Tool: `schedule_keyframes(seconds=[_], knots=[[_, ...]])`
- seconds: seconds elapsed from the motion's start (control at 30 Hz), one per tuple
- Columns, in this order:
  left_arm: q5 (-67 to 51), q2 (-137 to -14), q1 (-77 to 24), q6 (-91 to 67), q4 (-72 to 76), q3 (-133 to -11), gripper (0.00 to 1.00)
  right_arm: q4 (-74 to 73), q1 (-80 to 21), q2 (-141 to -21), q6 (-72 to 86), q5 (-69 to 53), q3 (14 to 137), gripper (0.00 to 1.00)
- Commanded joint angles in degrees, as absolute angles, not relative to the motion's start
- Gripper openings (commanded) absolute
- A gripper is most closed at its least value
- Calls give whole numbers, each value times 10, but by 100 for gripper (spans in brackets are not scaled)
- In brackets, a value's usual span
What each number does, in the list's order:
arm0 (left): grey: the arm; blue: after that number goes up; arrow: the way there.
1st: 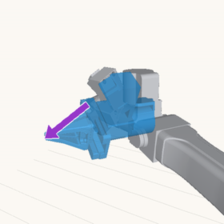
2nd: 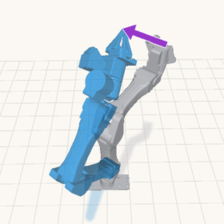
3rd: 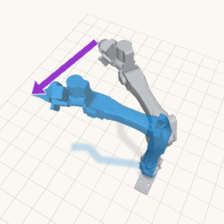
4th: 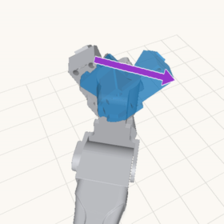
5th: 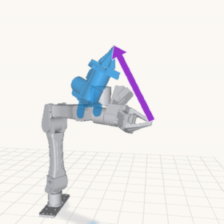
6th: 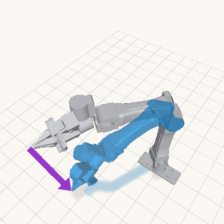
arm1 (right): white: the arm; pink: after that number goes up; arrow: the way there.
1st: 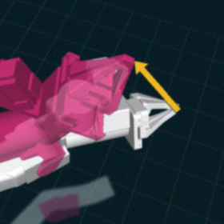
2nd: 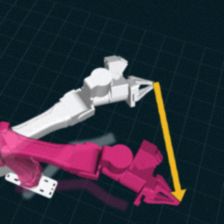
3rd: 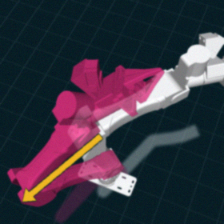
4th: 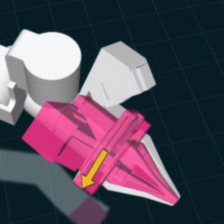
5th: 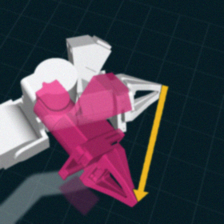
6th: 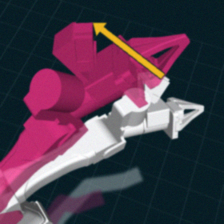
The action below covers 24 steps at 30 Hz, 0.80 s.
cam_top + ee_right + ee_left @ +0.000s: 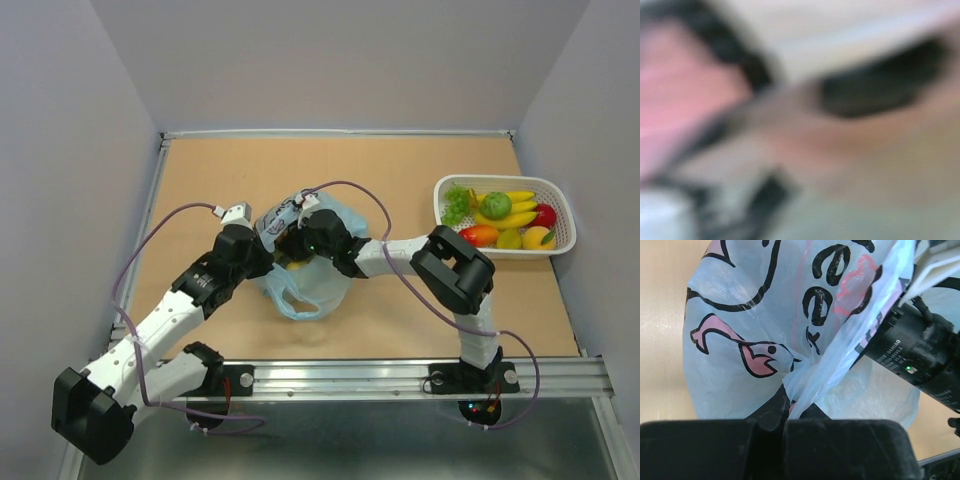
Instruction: Untie the knot of the plastic bag and take out the fruit
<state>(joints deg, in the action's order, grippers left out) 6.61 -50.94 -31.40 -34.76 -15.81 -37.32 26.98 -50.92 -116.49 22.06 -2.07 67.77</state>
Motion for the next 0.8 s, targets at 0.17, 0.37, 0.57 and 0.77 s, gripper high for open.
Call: schedule_keyframes(seconds=[0.17,0.37,0.57,0.77], knots=[[160,-534,-293,-308,-126,-403,0,310,-509,-1011,177,-55,606,1],[139,-576,-226,-280,-101,-436,0,223,-507,-935,149,-97,566,0],[98,-610,-180,-258,-72,-473,0,156,-507,-867,131,-110,498,0],[66,-654,-175,-249,-54,-501,0,85,-507,-783,123,-157,493,1]])
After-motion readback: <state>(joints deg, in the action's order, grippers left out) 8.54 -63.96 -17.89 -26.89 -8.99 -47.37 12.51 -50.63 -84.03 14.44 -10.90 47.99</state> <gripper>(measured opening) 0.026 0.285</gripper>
